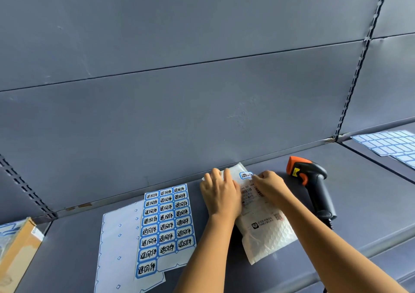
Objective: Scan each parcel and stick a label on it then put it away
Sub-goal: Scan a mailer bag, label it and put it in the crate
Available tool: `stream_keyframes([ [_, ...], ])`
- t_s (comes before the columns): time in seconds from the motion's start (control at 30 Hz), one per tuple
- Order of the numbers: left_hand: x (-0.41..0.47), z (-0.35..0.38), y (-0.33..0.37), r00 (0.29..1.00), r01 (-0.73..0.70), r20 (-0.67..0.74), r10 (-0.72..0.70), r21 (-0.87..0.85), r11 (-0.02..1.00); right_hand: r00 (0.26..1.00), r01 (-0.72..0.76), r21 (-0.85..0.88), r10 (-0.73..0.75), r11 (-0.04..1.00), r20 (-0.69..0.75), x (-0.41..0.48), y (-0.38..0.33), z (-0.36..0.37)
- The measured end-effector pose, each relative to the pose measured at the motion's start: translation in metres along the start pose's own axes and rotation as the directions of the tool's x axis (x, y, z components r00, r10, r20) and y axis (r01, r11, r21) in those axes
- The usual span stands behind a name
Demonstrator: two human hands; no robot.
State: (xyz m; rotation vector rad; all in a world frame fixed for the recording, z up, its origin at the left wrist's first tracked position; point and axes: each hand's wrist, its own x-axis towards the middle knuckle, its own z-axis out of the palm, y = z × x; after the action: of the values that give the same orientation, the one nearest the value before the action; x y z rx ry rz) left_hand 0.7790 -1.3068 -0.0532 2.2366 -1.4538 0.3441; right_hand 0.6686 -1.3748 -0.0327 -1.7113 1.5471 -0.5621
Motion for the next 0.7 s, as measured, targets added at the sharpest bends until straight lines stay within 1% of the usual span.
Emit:
stream_keyframes([
  [0.07,-0.003,-0.007,-0.002,0.999,0.028,0.022,-0.028,-0.013,1.0,0.989,-0.023,-0.04,0.029,0.999,0.147,-0.009,0.001,-0.011],
  [0.13,-0.004,-0.01,-0.005,0.998,0.063,-0.016,-0.063,-0.011,0.998,0.953,-0.066,-0.023,0.07,0.998,0.293,-0.021,0.001,-0.024],
  [0.2,-0.007,-0.016,-0.008,0.991,0.096,-0.089,-0.099,-0.047,0.994,0.92,-0.079,0.079,0.042,0.994,0.389,-0.034,0.003,-0.031],
  [0.27,-0.011,-0.021,-0.012,0.981,0.154,-0.087,-0.171,-0.173,0.973,0.926,-0.075,0.258,-0.029,0.963,0.377,-0.047,0.008,-0.032],
  [0.3,-0.013,-0.024,-0.015,0.97,0.212,-0.067,-0.232,-0.223,0.951,0.932,-0.077,0.359,-0.061,0.93,0.358,-0.054,0.011,-0.032],
  [0.33,-0.016,-0.028,-0.018,0.967,0.232,-0.045,-0.25,-0.249,0.94,0.937,-0.074,0.451,-0.094,0.89,0.338,-0.06,0.013,-0.032],
  [0.4,-0.025,-0.033,-0.026,0.976,0.185,-0.062,-0.21,-0.279,0.942,0.949,-0.04,0.566,-0.147,0.823,0.281,-0.068,0.019,-0.034],
  [0.53,-0.04,-0.038,-0.03,0.991,0.111,-0.048,-0.125,-0.224,0.968,0.963,0.015,0.67,-0.192,0.743,0.191,-0.079,0.023,-0.047],
  [0.7,-0.059,-0.052,0.001,0.998,0.03,-0.049,-0.042,-0.221,0.975,0.953,0.068,0.706,-0.256,0.705,0.163,-0.107,0.035,-0.08],
])
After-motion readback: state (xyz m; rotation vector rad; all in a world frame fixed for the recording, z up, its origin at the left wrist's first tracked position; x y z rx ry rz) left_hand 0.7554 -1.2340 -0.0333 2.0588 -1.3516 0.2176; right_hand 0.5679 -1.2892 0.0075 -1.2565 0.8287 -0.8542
